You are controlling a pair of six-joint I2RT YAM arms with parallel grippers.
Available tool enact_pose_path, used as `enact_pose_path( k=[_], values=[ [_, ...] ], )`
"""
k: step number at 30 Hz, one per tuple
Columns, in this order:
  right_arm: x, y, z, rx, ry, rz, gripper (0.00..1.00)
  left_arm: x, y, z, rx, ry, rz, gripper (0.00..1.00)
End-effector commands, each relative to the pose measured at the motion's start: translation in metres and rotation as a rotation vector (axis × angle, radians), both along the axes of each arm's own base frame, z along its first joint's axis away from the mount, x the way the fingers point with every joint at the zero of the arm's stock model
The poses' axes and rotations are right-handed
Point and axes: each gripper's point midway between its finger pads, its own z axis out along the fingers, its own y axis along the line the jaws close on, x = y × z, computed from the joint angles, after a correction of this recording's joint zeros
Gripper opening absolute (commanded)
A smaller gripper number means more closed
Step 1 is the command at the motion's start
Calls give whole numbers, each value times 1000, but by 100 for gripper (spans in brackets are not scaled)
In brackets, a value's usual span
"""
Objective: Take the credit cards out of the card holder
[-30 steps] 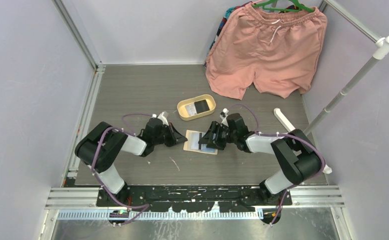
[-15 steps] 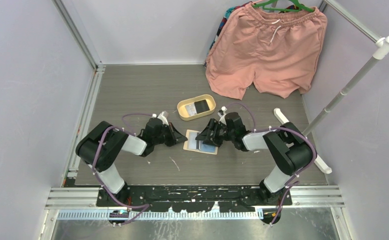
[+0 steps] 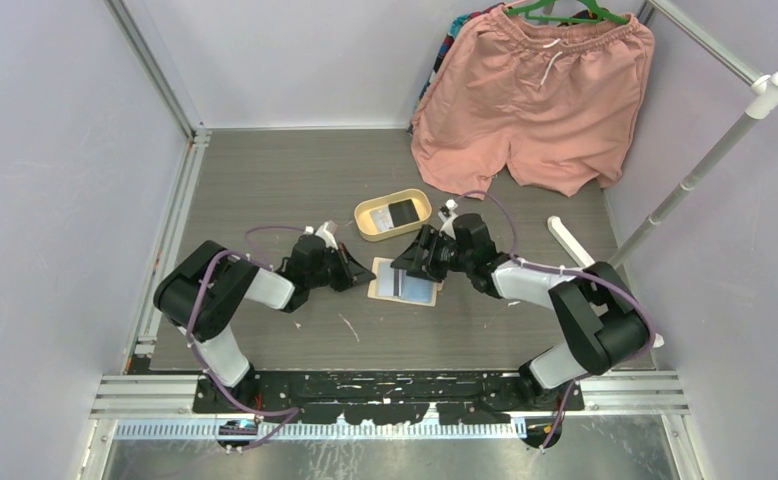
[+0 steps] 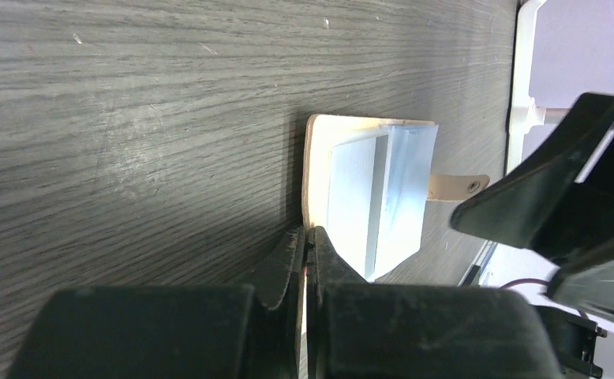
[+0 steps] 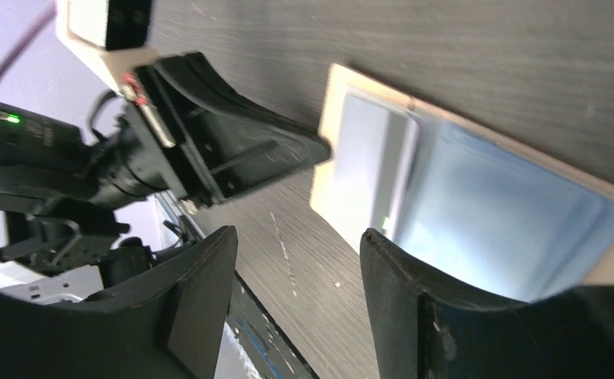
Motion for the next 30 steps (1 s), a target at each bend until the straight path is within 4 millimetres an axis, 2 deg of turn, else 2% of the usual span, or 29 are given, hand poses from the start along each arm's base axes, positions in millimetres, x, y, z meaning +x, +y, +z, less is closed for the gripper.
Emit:
enact_pose_path(
  k=[1,9,17,24,30],
  values=[
    [21,9,36,34,-103,5,64,-73,83,-104,421,313,38,0],
    [32,17,6,28,-55,8,64,-74,84,-103,422,311,38,0],
    [24,13,-16,4,-16,11,64,-74,84,-104,424,313,40,0],
    [17,13,-26,19,23,12,64,-74,83,-106,421,318,37,0],
    [18,19,-22,52,36,14,64,-74,84,-105,423,313,42,0]
  ],
)
